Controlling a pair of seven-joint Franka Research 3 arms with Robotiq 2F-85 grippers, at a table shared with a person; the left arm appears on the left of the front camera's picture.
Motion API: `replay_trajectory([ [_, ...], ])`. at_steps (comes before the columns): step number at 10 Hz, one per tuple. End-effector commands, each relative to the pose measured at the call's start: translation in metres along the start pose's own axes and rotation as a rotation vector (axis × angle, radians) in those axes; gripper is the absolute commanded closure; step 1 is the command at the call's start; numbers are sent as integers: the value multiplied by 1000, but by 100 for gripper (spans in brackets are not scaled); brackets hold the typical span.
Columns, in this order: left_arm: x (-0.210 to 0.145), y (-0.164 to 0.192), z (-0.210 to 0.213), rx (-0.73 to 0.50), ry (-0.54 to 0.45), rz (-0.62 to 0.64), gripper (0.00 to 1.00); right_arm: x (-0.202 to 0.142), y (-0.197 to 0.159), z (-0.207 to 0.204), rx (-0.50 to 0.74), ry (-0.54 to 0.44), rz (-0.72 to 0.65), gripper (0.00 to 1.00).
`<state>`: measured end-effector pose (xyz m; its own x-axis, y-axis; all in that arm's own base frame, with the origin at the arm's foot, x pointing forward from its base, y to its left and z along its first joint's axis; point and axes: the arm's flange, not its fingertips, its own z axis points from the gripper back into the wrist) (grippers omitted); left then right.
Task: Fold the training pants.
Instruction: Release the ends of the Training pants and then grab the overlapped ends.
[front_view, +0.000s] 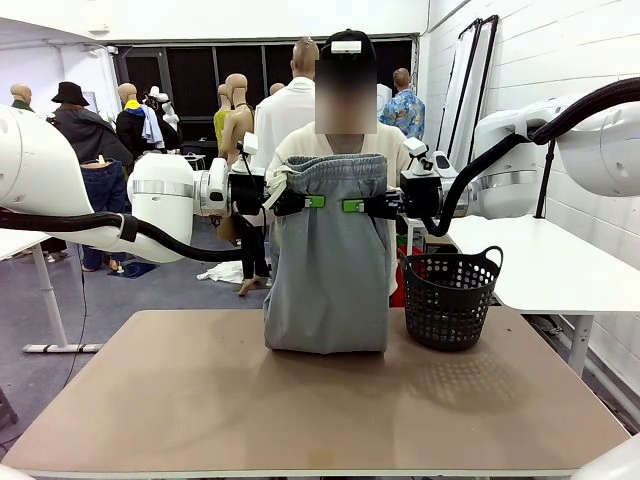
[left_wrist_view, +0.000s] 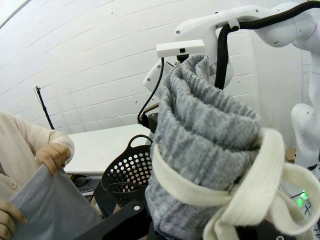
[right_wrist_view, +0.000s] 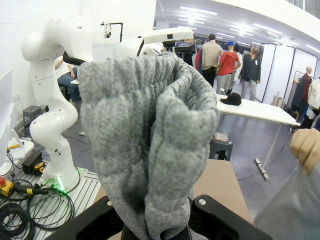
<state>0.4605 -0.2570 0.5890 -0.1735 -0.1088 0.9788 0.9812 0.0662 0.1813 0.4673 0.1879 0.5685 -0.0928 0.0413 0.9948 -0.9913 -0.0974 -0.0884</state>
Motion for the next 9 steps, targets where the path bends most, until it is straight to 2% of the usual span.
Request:
replay_trajectory([
  [1, 3, 0, 1, 3, -6, -6, 100, 1, 1, -1, 4, -3, 1, 100],
  [9, 3, 0, 1, 3, -6, -6, 100, 1, 1, -1, 4, -3, 1, 100],
])
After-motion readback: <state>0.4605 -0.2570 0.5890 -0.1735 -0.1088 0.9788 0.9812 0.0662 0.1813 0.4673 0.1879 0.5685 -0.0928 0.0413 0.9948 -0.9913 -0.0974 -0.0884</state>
